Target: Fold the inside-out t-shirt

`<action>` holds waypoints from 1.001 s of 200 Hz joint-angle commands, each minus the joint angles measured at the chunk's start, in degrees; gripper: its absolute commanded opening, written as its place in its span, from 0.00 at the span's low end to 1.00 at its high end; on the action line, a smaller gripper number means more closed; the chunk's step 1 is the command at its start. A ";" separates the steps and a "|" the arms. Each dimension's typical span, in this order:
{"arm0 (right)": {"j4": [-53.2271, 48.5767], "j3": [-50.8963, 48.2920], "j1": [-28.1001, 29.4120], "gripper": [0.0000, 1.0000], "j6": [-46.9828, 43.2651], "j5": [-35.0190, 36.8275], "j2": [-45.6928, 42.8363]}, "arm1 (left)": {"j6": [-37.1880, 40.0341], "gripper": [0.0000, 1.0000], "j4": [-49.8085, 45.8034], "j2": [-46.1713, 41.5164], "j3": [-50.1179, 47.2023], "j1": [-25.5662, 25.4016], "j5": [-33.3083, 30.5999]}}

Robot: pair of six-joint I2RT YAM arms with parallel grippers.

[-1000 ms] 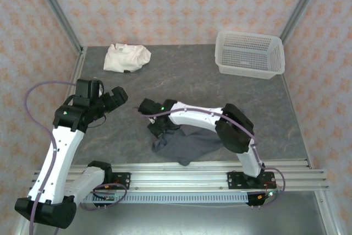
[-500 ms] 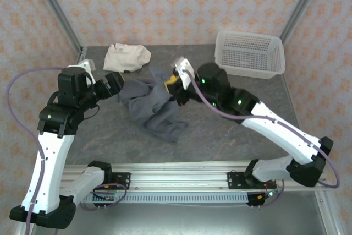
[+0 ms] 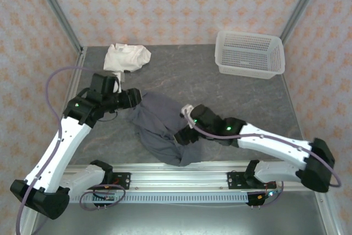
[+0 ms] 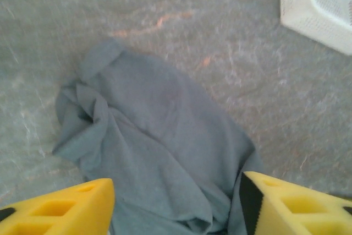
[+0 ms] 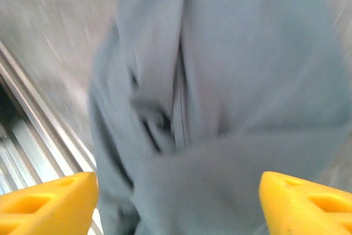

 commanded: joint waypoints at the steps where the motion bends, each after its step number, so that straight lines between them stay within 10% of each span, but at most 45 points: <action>1: 10.15 1.61 -4.07 0.80 6.28 7.02 1.73 | -6.84 0.57 -2.42 0.67 -4.54 -4.25 -2.77; 59: 0.91 10.38 -5.12 0.71 2.66 -8.75 24.33 | -8.79 0.85 2.22 12.59 -7.75 -14.23 0.67; 88: 2.68 8.77 -5.12 0.63 1.83 -18.14 28.66 | -10.66 0.80 4.14 19.22 -9.17 -17.08 -2.17; 132: 3.40 10.00 -5.61 0.01 1.73 -21.59 28.08 | -13.91 0.65 13.17 21.92 -15.06 -17.07 -1.77; 152: 10.36 7.72 -7.00 0.00 5.56 -27.92 23.11 | -14.26 0.64 14.56 23.87 -15.38 -16.43 -1.58; 168: 17.03 5.33 -8.01 0.00 9.97 -30.81 17.45 | -14.93 0.48 15.40 24.84 -16.32 -13.48 -0.55; 188: 24.22 3.00 -10.15 0.00 15.63 -33.07 10.35 | -15.03 0.00 16.09 23.06 -17.47 -7.12 0.02; 200: 28.59 1.31 -11.71 0.00 19.13 -32.77 6.08 | -13.10 0.00 14.32 21.01 -15.96 -3.64 -1.58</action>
